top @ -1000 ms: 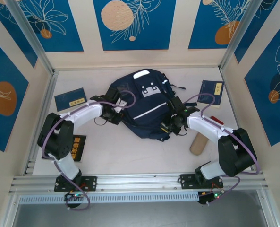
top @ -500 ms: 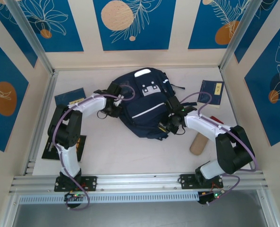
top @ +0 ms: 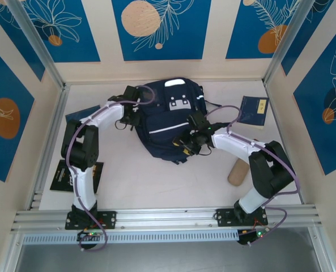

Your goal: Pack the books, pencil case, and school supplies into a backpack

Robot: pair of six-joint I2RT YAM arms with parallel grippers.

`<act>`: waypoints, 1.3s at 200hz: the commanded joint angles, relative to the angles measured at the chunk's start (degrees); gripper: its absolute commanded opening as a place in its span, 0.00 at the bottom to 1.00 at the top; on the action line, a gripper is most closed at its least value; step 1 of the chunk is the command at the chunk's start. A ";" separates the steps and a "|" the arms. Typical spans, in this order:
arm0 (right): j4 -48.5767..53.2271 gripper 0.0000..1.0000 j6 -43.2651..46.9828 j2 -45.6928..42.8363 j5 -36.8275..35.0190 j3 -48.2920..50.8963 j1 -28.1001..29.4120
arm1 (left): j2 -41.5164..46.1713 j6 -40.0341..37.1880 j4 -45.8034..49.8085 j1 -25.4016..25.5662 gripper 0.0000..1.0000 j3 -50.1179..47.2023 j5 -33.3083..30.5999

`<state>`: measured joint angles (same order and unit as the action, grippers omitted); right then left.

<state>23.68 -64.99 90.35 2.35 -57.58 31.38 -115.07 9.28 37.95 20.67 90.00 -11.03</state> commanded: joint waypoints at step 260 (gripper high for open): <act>11.54 0.97 10.85 -10.91 -3.04 -2.27 -1.76 | 37.75 38.28 -8.24 -11.56 0.99 -53.48 16.76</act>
<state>35.20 -53.15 78.78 -2.11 -58.08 29.95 -74.81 44.47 38.00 7.90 37.80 -5.93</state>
